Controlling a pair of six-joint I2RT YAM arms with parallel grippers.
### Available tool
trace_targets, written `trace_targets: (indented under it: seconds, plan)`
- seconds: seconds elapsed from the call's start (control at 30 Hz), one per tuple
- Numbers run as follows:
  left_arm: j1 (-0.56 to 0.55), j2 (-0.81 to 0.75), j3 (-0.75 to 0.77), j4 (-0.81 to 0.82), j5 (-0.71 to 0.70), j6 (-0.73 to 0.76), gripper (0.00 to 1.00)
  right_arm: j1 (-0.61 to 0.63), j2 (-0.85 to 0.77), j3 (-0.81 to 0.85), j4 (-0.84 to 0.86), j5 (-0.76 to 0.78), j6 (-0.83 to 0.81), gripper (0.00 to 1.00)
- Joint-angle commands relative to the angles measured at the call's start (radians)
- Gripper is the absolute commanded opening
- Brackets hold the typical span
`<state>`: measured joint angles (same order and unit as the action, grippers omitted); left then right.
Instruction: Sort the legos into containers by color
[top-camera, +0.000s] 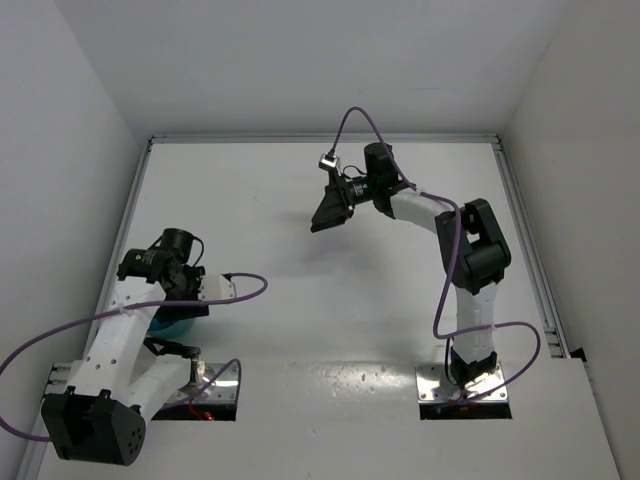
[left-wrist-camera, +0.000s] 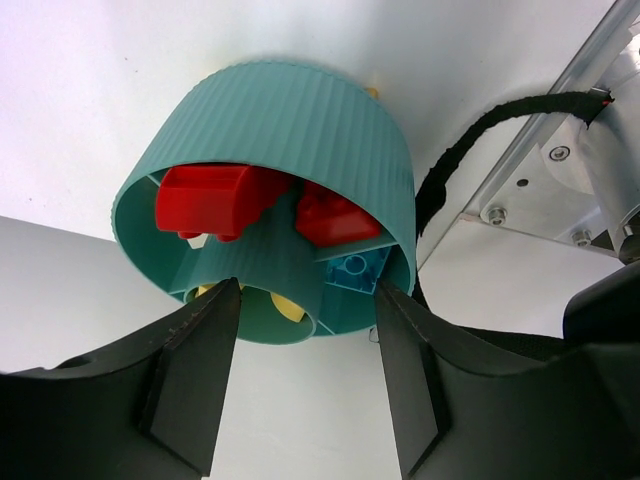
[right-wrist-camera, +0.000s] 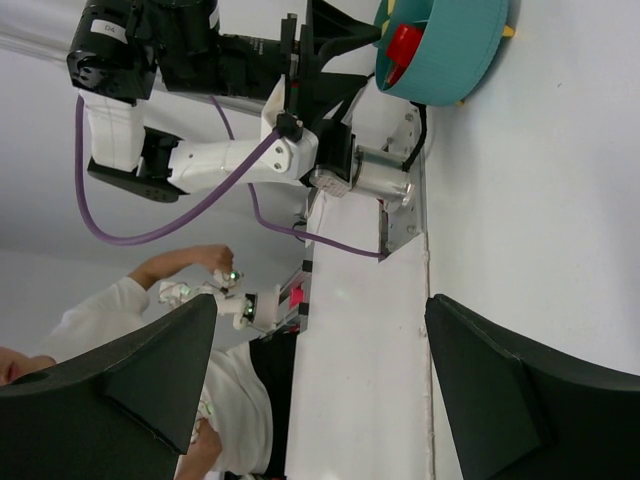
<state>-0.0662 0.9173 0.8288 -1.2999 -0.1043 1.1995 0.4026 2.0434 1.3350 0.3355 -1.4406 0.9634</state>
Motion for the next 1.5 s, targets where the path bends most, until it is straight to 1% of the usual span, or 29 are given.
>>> trace_targets:
  seconds: [0.0, 0.23, 0.37, 0.5, 0.6, 0.67, 0.7, 0.73, 0.77, 0.8, 0.83, 0.87, 0.9, 0.93, 0.97, 1.0, 1.03, 1.07, 1.1, 1.13, 1.17, 1.23, 1.27, 1.33, 1.37, 1.43, 1.47]
  plan:
    - [0.011, 0.000, 0.010, -0.007, 0.009, 0.008, 0.62, 0.005, 0.000, 0.012, 0.052, -0.018, -0.031, 0.85]
    - [0.011, 0.000, 0.082, 0.002, 0.034, 0.008, 0.62, 0.005, 0.000, 0.012, 0.053, -0.027, -0.031, 0.85]
    - [0.011, 0.000, 0.173, 0.016, 0.055, 0.008, 0.63, 0.005, 0.000, 0.003, 0.053, -0.027, -0.031, 0.85]
    - [0.011, 0.049, 0.236, 0.016, 0.066, -0.003, 0.62, 0.005, 0.000, 0.003, 0.062, -0.027, -0.031, 0.84]
    - [0.011, 0.074, 0.292, 0.042, 0.066, -0.052, 0.62, 0.005, 0.000, 0.003, 0.062, -0.027, -0.031, 0.84]
    - [0.011, 0.127, 0.354, 0.112, 0.066, -0.154, 0.64, 0.005, -0.009, 0.003, 0.062, -0.027, -0.031, 0.84]
    - [0.011, 0.193, 0.381, 0.154, 0.066, -0.240, 0.71, 0.005, -0.009, 0.003, 0.062, -0.018, -0.031, 0.84]
    - [0.011, 0.231, 0.447, 0.165, 0.075, -0.283, 0.98, -0.004, -0.009, 0.003, 0.062, -0.009, -0.031, 0.84]
    - [0.011, 0.273, 0.485, 0.174, 0.089, -0.328, 1.00, -0.004, -0.009, 0.003, 0.062, -0.009, -0.031, 0.84]
    - [0.011, 0.313, 0.525, 0.194, 0.104, -0.424, 1.00, -0.004, -0.009, 0.003, 0.045, 0.000, -0.040, 0.84]
    - [0.011, 0.390, 0.565, 0.203, 0.123, -0.467, 1.00, -0.013, -0.009, 0.015, 0.030, 0.000, -0.051, 0.84]
    - [0.020, 0.426, 0.645, 0.221, 0.177, -0.551, 1.00, -0.013, -0.020, 0.026, -0.034, 0.012, -0.090, 0.87]
    - [0.020, 0.458, 0.679, 0.240, 0.207, -0.552, 1.00, -0.024, -0.020, 0.026, -0.083, 0.013, -0.122, 0.88]
    - [0.020, 0.486, 0.703, 0.264, 0.237, -0.645, 1.00, -0.033, -0.031, 0.041, -0.140, 0.029, -0.164, 0.88]
    - [0.020, 0.538, 0.751, 0.284, 0.250, -0.690, 1.00, -0.033, -0.031, 0.050, -0.208, 0.038, -0.271, 0.90]
    - [0.020, 0.563, 0.777, 0.304, 0.268, -0.768, 1.00, -0.042, -0.043, 0.073, -0.371, 0.080, -0.335, 0.92]
    - [0.020, 0.583, 0.800, 0.313, 0.293, -0.802, 1.00, -0.042, -0.043, 0.085, -0.459, 0.109, -0.406, 0.92]
    - [0.020, 0.610, 0.829, 0.326, 0.331, -0.834, 1.00, -0.051, -0.069, 0.101, -0.546, 0.147, -0.549, 0.93]
    - [0.020, 0.620, 0.829, 0.359, 0.331, -0.866, 1.00, -0.051, -0.080, 0.125, -0.632, 0.249, -0.619, 0.94]
    - [0.020, 0.620, 0.843, 0.373, 0.345, -0.914, 1.00, -0.060, -0.094, 0.125, -0.767, 0.308, -0.676, 0.94]
    - [0.020, 0.632, 0.843, 0.386, 0.345, -0.934, 1.00, -0.061, -0.124, 0.136, -0.809, 0.415, -0.752, 0.96]
    - [0.020, 0.632, 0.843, 0.422, 0.345, -0.975, 1.00, -0.071, -0.153, 0.116, -0.864, 0.494, -0.785, 0.98]
    - [0.020, 0.643, 0.843, 0.432, 0.345, -0.986, 1.00, -0.085, -0.167, 0.093, -0.865, 0.544, -0.796, 0.98]
    - [0.011, 0.643, 0.843, 0.456, 0.345, -1.015, 1.00, -0.099, -0.207, 0.072, -0.885, 0.588, -0.805, 0.99]
    - [0.011, 0.643, 0.834, 0.467, 0.345, -1.015, 1.00, -0.114, -0.221, 0.057, -0.885, 0.633, -0.821, 0.99]
    - [0.002, 0.619, 0.802, 0.522, 0.345, -1.069, 1.00, -0.129, -0.264, 0.043, -0.895, 0.693, -0.835, 0.99]
    - [0.002, 0.606, 0.787, 0.546, 0.316, -1.093, 1.00, -0.148, -0.279, 0.043, -0.906, 0.713, -0.859, 0.99]
